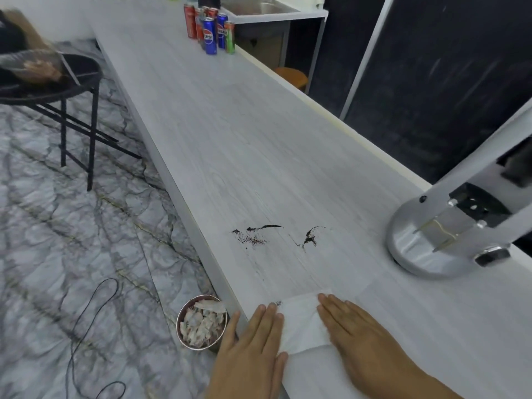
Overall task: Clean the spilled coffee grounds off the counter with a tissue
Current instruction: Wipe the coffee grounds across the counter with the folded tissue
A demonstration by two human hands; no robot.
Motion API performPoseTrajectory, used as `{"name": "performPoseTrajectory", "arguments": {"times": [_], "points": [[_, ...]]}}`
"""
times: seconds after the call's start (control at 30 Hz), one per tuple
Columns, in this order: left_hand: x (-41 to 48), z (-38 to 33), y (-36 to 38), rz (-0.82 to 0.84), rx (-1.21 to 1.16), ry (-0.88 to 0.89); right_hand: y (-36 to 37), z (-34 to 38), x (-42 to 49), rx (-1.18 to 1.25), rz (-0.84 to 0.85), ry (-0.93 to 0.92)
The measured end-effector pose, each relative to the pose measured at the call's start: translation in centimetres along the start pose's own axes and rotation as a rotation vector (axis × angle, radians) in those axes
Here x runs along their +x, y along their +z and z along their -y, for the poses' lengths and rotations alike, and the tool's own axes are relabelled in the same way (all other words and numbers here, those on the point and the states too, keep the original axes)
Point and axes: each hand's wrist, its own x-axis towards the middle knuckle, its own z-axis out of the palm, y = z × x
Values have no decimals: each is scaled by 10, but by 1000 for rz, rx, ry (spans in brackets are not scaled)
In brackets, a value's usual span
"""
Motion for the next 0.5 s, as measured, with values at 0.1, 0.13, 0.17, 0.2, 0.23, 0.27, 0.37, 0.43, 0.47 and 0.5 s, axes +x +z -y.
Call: {"name": "performPoseTrajectory", "arguments": {"times": [0.1, 0.13, 0.17, 0.2, 0.23, 0.27, 0.37, 0.43, 0.47, 0.5], "points": [[-3, -27, 1, 44, -14, -23, -3, -16, -27, -26, 16, -27], [-3, -37, 2, 66, -20, -38, -4, -22, -34, -30, 20, -36], [-4, -46, 4, 85, -16, -48, -5, -29, -42, -33, 27, -39], [-4, -59, 5, 85, -1, -51, -7, -35, -52, -31, 35, -40], [-4, -69, 6, 82, 4, -51, -7, -41, -60, -28, 44, -42], [-4, -73, 8, 83, 1, -52, -8, -45, -62, -22, 51, -45], [-2, -92, 13, 50, 30, -40, -10, -59, -78, -23, 75, -65], [3, -101, 17, 44, 49, -47, -11, -71, -82, -22, 81, -72], [6, -103, 19, 37, 59, -52, -12, -76, -80, -18, 86, -75], [10, -103, 22, 27, 61, -58, -12, -80, -76, -13, 88, -79]]}}
